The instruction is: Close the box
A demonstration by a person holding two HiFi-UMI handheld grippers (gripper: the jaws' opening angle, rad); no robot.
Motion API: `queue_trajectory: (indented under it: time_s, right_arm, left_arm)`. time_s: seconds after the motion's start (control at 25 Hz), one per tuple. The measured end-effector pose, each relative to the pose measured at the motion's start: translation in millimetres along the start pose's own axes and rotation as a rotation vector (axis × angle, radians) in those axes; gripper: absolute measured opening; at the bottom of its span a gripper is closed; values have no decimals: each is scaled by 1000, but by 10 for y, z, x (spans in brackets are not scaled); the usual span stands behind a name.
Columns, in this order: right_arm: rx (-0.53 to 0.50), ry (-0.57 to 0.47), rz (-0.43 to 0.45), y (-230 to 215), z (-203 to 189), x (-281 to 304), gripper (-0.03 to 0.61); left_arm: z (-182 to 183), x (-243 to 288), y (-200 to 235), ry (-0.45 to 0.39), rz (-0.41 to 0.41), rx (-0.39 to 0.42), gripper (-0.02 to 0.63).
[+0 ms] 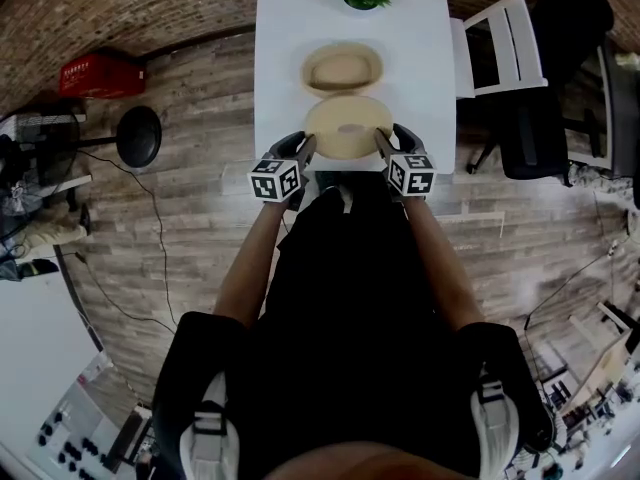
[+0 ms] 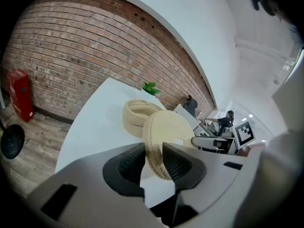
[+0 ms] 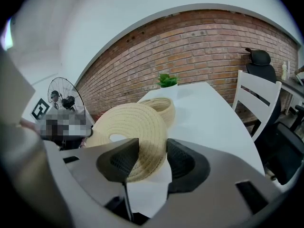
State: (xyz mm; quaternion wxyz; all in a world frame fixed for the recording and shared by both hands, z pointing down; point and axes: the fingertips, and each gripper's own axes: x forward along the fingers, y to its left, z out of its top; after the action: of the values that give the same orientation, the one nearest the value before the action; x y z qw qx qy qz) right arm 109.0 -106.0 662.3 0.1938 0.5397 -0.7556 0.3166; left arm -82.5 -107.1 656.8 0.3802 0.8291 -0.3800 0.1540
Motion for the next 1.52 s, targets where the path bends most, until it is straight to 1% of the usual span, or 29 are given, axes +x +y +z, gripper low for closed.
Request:
queue_trajectory:
  time_s: [0.16,0.4,0.72,1.08,1.52]
  right_arm:
    - [-5,-10,34,-17,126,52,184]
    - [-30,15,79,-99,301,191,184]
    - [-59,29,131,-235,615,483,183]
    - [-79,50,154,-313,892,771,183]
    - [-70,57,162,-353,1107,1037,183]
  left_arm:
    - [112,14,-5,-27,16,-14,123]
    - [260,97,4,-44,65,-45,123]
    - [565,266,79,-96,116,-89,123]
    - [781,465,252,-104,150,-126,123]
    - [981,624,439,-96,166,-134,123]
